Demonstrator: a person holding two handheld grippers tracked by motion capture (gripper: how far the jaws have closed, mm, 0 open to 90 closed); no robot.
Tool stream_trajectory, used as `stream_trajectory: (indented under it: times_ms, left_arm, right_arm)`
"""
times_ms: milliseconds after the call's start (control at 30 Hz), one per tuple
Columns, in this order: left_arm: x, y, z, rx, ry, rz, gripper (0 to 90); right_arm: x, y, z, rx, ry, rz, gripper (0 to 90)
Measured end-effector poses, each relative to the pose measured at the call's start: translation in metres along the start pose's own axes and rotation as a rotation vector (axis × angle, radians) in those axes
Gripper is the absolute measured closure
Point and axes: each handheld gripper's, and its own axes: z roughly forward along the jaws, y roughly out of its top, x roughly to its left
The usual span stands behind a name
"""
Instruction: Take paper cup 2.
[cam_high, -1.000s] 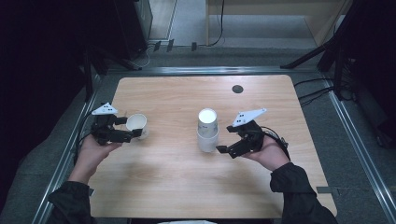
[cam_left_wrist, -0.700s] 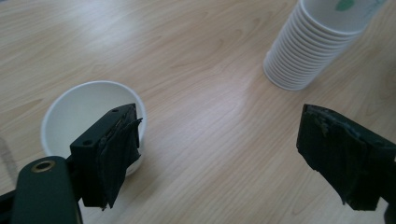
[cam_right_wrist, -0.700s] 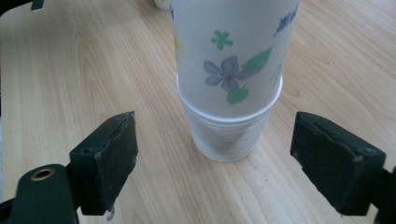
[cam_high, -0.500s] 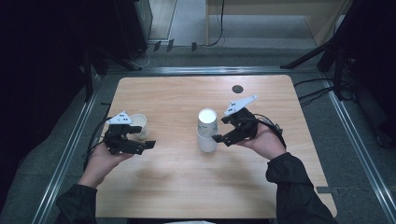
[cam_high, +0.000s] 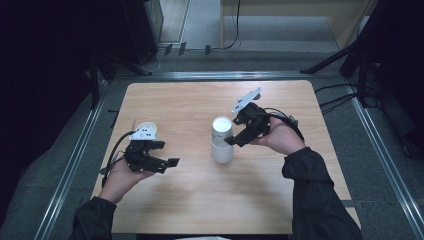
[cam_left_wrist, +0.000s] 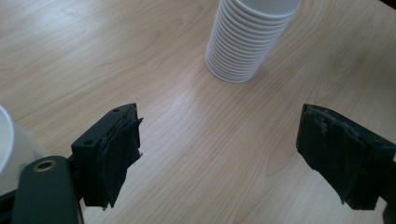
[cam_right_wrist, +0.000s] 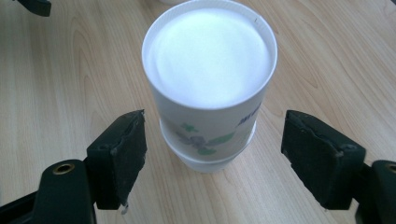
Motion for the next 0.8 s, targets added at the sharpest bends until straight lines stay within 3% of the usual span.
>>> stream_trajectory:
  times_ms: [433,800]
  left_arm:
    - [-0.008,-0.001,0.008,0.018,-0.017,0.046,13.6]
    - [-0.010,-0.001,0.010,0.019,-0.028,0.054,13.6]
  right_arm:
    - [0.000,0.029,0.012,0.077,0.027,-0.077,25.4]
    - [0.001,0.039,0.014,0.111,0.024,-0.082,31.7]
